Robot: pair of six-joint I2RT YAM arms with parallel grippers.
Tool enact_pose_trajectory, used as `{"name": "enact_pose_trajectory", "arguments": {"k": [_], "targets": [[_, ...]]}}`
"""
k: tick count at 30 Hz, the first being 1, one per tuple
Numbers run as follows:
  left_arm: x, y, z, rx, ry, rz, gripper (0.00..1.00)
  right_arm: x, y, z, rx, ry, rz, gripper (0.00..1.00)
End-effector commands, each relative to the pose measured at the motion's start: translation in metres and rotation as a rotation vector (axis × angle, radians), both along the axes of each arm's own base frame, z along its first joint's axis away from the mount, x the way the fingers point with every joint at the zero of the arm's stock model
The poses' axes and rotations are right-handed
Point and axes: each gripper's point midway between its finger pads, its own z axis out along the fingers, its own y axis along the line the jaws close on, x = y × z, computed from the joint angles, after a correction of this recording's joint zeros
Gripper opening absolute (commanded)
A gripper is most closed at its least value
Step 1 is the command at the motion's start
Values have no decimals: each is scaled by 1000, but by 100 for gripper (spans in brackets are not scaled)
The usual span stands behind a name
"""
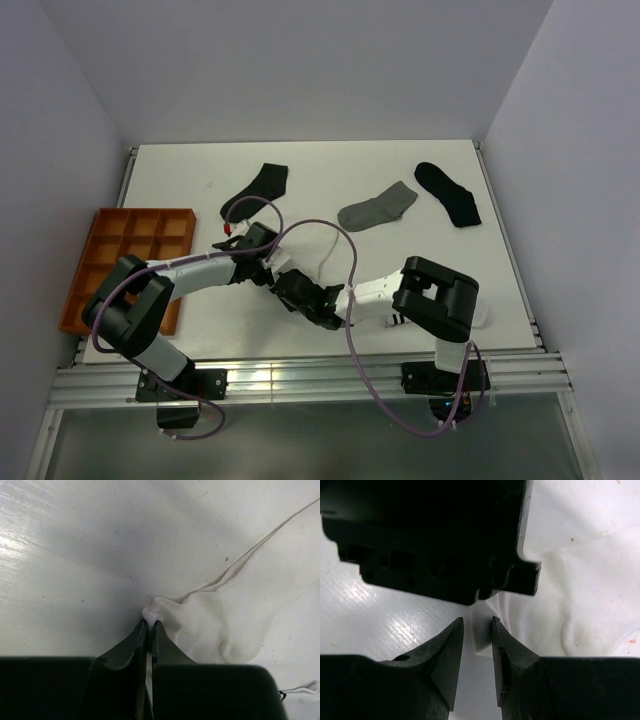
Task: Roll the socks
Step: Roll the sock at the center of the board.
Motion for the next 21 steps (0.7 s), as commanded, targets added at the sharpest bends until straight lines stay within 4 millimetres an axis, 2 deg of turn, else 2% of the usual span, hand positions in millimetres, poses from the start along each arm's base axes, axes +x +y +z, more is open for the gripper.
{"name": "enact_pose_trajectory", "arguments": {"k": [1,10,14,16,21], "targets": [[-34,34,-33,167,140,-11,1,3,-8,-15,-77,10,-44,36],[-35,48,-37,194,155,38,1,4,-31,-41,-199,56,-91,24],[-30,51,-36,176,146,70,1,1,-36,-50,-225,98,-86,6],[-28,50,-35,163,142,81,4,0,-34,-51,-221,121,-78,0],[-19,43,-28,115,107,114,18,-7,-30,-50,-155,227,-22,0]]}}
